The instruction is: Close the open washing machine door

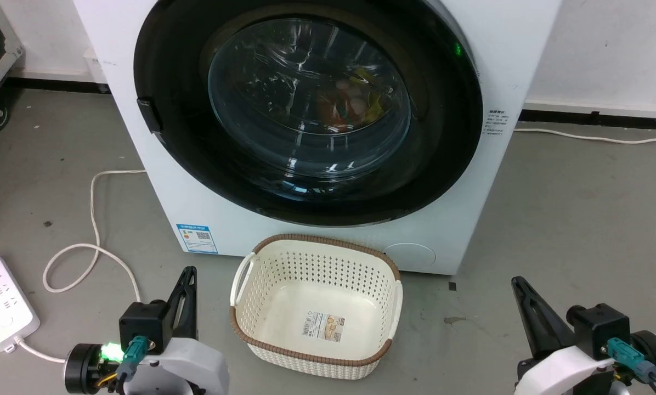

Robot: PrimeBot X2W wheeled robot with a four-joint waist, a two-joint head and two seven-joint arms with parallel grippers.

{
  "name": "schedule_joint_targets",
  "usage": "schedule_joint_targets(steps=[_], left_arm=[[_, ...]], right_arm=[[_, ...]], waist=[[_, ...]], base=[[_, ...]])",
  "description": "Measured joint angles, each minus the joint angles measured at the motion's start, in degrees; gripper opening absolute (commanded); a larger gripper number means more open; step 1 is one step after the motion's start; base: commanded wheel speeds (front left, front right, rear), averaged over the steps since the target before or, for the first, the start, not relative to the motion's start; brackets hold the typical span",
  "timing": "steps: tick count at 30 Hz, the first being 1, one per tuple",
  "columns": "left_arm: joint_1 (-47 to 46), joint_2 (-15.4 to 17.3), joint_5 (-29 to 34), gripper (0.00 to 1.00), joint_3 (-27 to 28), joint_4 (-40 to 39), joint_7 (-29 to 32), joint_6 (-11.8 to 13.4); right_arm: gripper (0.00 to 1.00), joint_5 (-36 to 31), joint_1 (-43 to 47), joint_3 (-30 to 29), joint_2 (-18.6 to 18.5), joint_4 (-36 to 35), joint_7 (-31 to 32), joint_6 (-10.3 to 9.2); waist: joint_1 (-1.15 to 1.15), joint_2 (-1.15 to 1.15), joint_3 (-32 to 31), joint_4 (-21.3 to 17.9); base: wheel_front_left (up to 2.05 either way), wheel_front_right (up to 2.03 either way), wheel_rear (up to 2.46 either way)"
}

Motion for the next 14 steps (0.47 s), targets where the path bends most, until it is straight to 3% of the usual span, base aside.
schedule_joint_targets(steps=[14], left_arm=[[0.2, 0.0, 0.4, 0.0, 0.3, -0.9, 1.0, 0.5]], right_arm=[[0.0, -0.4, 0.0, 0.2, 0.0, -0.8, 1.1, 0.0]], waist=[[0.0, 0.0, 0.1, -0.1]], base=[[0.0, 0.0, 0.0]])
